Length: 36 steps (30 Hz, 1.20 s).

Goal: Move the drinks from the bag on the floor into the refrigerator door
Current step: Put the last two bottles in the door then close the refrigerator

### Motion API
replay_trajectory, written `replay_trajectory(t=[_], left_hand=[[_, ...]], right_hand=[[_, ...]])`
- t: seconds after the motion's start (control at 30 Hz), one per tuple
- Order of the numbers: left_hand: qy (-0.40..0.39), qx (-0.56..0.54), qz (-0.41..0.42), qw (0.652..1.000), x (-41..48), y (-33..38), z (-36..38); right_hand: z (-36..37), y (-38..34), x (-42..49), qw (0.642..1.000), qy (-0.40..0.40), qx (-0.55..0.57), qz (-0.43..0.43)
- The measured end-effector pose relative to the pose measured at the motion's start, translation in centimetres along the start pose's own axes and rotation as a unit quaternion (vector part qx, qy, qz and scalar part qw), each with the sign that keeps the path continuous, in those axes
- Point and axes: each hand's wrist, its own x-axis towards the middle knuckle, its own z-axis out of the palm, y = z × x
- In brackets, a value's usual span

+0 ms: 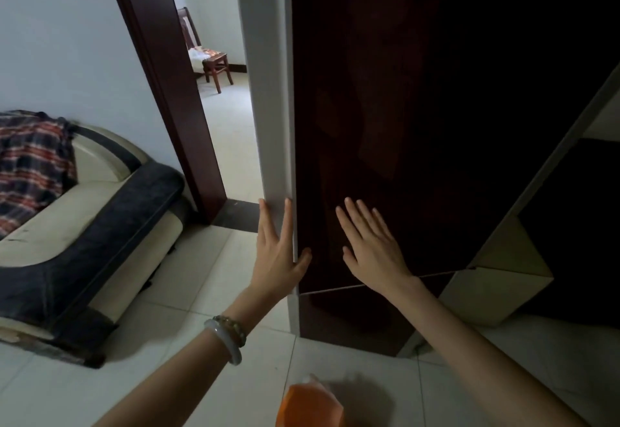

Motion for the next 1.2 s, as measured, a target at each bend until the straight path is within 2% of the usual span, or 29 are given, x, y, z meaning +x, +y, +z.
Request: replay_trajectory(t=[0.23, 0.7, 1.0, 1.2], left_hand=[[0.016, -0.041, -0.011, 0.999, 6.1, -2.4, 0.3], [-0.044, 0.020, -0.010, 0.999, 14.9, -5.1, 1.0], [-0.073, 0.045, 0.001, 0.996, 16.3, -5.7, 0.9], [-0.076, 0.088, -0.019, 0.993, 16.2, -5.4, 0.4]], right_hand=[[1.5, 3.0, 4.9, 0.999, 0.011, -0.018, -0.047], [4.3, 5.7, 11.1, 0.998, 0.005, -0.044, -0.037], [4.8, 5.9, 12.1, 0.998, 0.001, -0.057, -0.022], [4.0, 5.3, 11.9, 1.000, -0.007, 0.002, -0.004]])
